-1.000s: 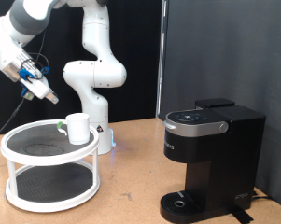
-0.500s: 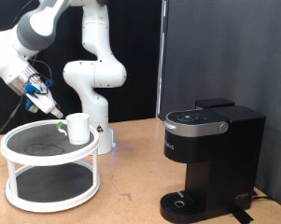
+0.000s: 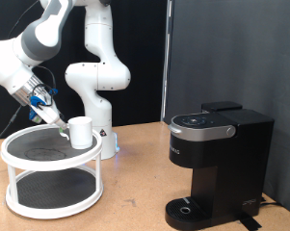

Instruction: Make a cup of coffee with the keurig machine

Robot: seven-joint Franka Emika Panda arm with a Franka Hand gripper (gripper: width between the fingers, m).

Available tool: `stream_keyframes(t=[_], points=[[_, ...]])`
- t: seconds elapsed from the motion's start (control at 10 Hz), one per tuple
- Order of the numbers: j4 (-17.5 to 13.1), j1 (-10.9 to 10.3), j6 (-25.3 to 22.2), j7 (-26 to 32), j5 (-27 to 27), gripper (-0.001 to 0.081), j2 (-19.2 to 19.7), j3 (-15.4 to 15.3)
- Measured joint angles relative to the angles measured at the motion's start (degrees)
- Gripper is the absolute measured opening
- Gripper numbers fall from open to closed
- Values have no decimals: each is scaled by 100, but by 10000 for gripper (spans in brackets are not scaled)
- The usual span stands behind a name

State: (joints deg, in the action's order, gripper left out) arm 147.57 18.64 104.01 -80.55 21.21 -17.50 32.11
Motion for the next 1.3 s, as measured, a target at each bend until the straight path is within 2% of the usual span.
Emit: stream_keyframes(t=[0.4, 0.7, 0.8, 0.9, 1.0, 1.1, 1.3], points=[[71, -16, 286, 57, 51, 734, 170, -1], [73, -19, 307, 239, 200, 717, 274, -1], [74, -19, 307, 259, 208, 590, 275, -2], [75, -19, 307, 270, 210, 590, 276, -2], [77, -19, 307, 276, 212, 345, 275, -2], [79, -19, 307, 281, 212, 345, 275, -2], [84, -19, 309, 287, 212, 79, 275, -2]])
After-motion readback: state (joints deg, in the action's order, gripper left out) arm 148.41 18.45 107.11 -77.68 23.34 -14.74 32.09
